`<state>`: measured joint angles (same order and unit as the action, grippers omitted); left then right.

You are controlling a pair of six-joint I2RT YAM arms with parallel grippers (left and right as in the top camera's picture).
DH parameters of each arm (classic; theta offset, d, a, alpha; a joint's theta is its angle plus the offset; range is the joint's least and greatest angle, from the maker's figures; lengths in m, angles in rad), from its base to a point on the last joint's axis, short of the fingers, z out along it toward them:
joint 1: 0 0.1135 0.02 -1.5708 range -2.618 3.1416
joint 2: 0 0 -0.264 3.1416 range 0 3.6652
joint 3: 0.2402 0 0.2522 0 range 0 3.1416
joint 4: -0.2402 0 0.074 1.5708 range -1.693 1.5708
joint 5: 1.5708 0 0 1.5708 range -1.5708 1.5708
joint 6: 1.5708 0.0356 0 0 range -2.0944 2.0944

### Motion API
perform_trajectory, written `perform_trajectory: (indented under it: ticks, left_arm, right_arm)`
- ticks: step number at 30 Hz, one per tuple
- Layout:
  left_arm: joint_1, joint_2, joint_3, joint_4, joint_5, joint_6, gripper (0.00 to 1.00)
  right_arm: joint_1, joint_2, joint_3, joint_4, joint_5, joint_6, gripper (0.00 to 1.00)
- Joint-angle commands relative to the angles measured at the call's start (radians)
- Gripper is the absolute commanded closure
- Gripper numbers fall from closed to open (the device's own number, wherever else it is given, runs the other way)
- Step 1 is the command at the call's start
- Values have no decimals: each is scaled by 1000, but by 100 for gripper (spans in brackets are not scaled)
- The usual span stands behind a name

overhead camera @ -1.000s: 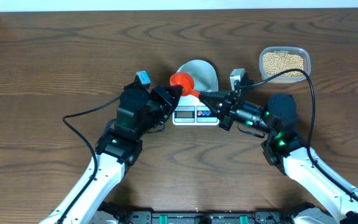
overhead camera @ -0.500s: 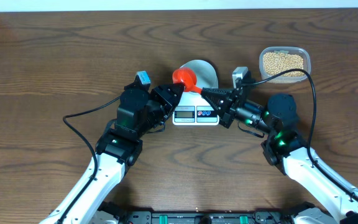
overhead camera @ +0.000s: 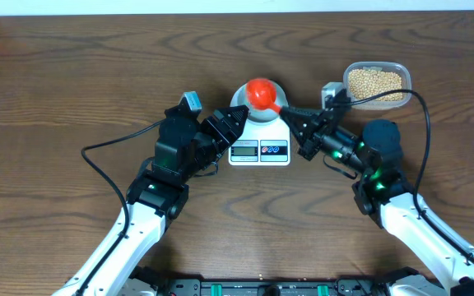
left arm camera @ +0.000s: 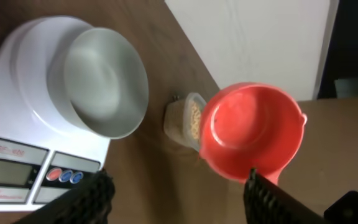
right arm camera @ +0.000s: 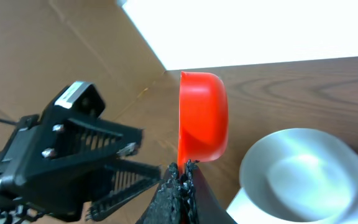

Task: Scoop item into bowl and weigh 50g on scale

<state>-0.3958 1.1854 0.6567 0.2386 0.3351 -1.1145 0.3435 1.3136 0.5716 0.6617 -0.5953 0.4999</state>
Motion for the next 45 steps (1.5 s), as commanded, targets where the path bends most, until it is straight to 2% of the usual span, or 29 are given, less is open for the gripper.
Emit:
perform_trajectory:
  ticks: [1, 8, 18, 19, 20, 23, 25, 26, 27, 31, 35, 39, 42, 45]
  left_arm:
    - [-2, -3, 9, -23, -55, 49, 25]
    - [-2, -3, 8, -101, -121, 48, 20]
    - [-2, -3, 8, -181, -119, 48, 19]
    - [-2, -3, 8, -190, -119, 48, 19]
    - [-2, -3, 8, -195, -119, 48, 14]
    - [-3, -3, 8, -199, -98, 51, 14]
    - [-4, -3, 8, -177, -88, 152, 32]
    - [-6, -3, 8, -166, -84, 206, 47]
    - [-9, -3, 9, -159, -81, 256, 56]
    - [-21, -3, 10, -174, -81, 366, 92]
    - [-32, -3, 34, -262, -84, 458, 93]
    - [-38, 9, 127, -435, -91, 560, 93]
    - [-66, 32, 205, -550, -153, 620, 93]
    - [-110, 72, 259, -601, -207, 658, 93]
  right_arm:
    - [-38, 0, 14, -8, 18, -11, 99]
    - [-95, 0, 15, -24, 18, -7, 99]
    - [-138, -1, 17, -72, 17, -7, 99]
    - [-146, -5, 17, -80, 17, -7, 99]
    - [-156, -11, 18, -87, 17, -7, 99]
    - [-203, -43, 18, -114, 18, -25, 99]
    - [-254, -79, 20, -151, 18, -46, 99]
    - [-275, -94, 21, -169, 18, -50, 99]
    - [-296, -111, 23, -188, 18, -57, 99]
    - [-360, -175, 23, -244, 18, -90, 99]
    - [-386, -217, 23, -254, 38, -109, 99]
    - [-386, -225, 23, -254, 59, -113, 99]
    - [-385, -225, 23, -255, 58, -113, 99]
    - [-385, -225, 23, -255, 58, -113, 99]
